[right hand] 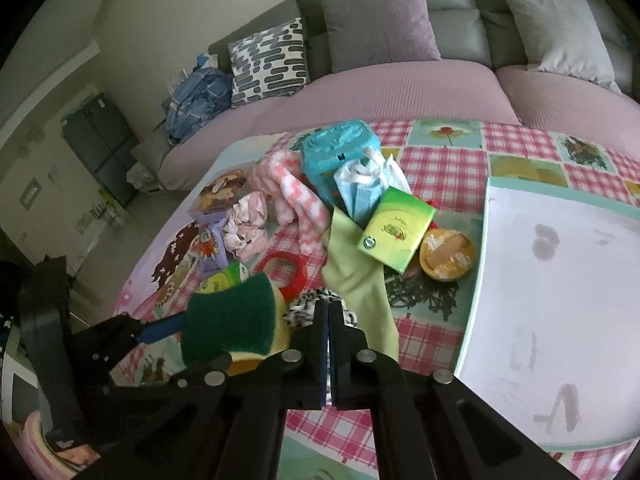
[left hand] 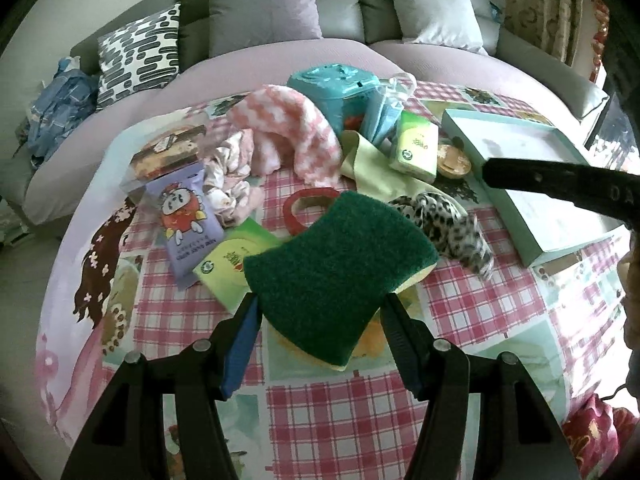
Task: Organize soft objects
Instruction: 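Lift the sponge with the left gripper while the right carries the scrunchie toward the tray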
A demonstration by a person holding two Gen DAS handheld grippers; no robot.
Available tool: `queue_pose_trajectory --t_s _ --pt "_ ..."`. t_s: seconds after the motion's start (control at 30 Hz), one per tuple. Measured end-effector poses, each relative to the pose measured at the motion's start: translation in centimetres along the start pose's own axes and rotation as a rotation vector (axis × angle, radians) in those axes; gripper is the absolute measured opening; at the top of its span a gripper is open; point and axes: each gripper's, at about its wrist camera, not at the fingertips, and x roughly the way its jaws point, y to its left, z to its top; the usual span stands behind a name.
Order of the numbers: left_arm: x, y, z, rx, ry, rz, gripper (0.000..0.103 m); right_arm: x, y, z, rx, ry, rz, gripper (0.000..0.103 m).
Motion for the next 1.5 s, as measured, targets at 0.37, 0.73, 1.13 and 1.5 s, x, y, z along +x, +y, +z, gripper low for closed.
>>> queue_pose_trajectory --t_s 0.37,0.73,1.13,1.5 --pt "-0.3 1.5 -0.6 -0.050 0.019 0.049 0.063 0.9 1.0 -1.3 -0.042 0.050 -0.007 0.005" --pt "-2.0 5.6 -1.3 -0.145 -0.013 0.098 0.063 4.5 2.6 -2.4 -0.109 0.148 -0.045 0.047" --pt "-1.3 7.1 -2.3 -0.180 0.005 0.094 0.063 7.7 3.3 -3.3 -0.159 0.214 -0.114 0.048" --pt "-1.1 6.6 -2.1 -0.159 0.016 0.089 0.063 7.6 3.0 -3.3 -0.155 0.220 -0.113 0.039"
